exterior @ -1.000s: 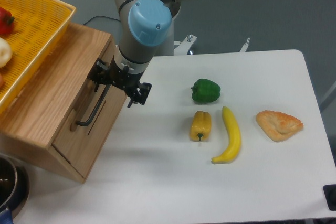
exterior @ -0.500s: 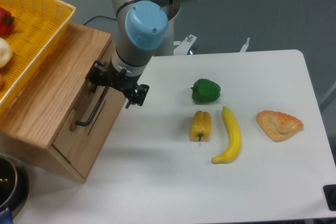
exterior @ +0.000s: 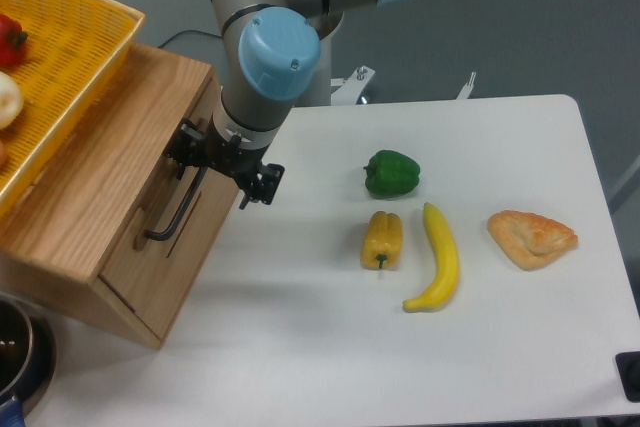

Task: Slide open the top drawer
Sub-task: 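Lower the gripper onto the black drawer handle and close on it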

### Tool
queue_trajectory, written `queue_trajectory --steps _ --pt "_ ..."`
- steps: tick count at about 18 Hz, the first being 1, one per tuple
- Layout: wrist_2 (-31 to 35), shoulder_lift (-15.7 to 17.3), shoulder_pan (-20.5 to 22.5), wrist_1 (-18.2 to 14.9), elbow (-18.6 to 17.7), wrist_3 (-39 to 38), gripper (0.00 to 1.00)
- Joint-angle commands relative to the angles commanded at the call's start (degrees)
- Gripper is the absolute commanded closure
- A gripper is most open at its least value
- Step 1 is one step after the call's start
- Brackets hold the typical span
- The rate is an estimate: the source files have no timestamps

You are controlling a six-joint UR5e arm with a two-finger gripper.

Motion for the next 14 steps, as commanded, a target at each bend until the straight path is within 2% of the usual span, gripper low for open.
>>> queue_trajectory --steps 14 --pt "0.0 -0.09 0.53 0.27 0.09 0.26 0.0"
